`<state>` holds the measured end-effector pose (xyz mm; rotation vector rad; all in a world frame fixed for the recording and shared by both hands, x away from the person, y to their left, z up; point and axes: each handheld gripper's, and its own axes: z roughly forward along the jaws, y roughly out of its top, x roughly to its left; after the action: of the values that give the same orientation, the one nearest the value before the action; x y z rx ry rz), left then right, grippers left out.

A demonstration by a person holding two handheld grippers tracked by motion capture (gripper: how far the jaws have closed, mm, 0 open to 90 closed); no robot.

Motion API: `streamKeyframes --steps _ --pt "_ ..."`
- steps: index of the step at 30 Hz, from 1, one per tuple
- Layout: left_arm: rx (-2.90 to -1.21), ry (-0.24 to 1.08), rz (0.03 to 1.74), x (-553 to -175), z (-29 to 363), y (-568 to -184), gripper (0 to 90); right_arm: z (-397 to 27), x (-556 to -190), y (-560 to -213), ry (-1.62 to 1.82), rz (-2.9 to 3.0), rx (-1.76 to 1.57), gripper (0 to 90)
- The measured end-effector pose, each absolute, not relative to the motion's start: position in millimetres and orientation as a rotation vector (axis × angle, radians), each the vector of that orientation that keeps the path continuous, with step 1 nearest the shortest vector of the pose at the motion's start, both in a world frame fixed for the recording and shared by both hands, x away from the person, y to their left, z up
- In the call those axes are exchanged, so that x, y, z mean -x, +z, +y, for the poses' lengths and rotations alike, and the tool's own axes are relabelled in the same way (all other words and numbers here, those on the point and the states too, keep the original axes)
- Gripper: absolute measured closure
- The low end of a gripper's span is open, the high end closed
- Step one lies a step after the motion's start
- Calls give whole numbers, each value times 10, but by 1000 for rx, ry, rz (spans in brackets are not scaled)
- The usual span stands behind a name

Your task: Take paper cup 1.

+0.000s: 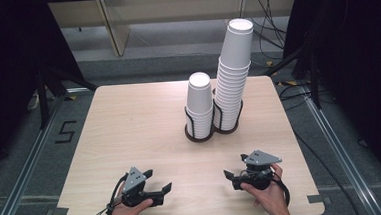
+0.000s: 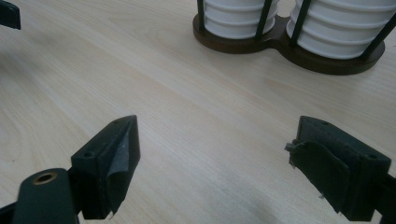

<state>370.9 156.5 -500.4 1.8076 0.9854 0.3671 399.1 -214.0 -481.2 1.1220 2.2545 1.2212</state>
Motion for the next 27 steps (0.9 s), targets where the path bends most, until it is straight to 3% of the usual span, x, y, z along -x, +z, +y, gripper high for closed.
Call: streamKeyframes --steps 27 --pt "-1807 370 985 -3707 1558 -5002 147 -2057 -4109 -4575 1312 2202 -1058 199"
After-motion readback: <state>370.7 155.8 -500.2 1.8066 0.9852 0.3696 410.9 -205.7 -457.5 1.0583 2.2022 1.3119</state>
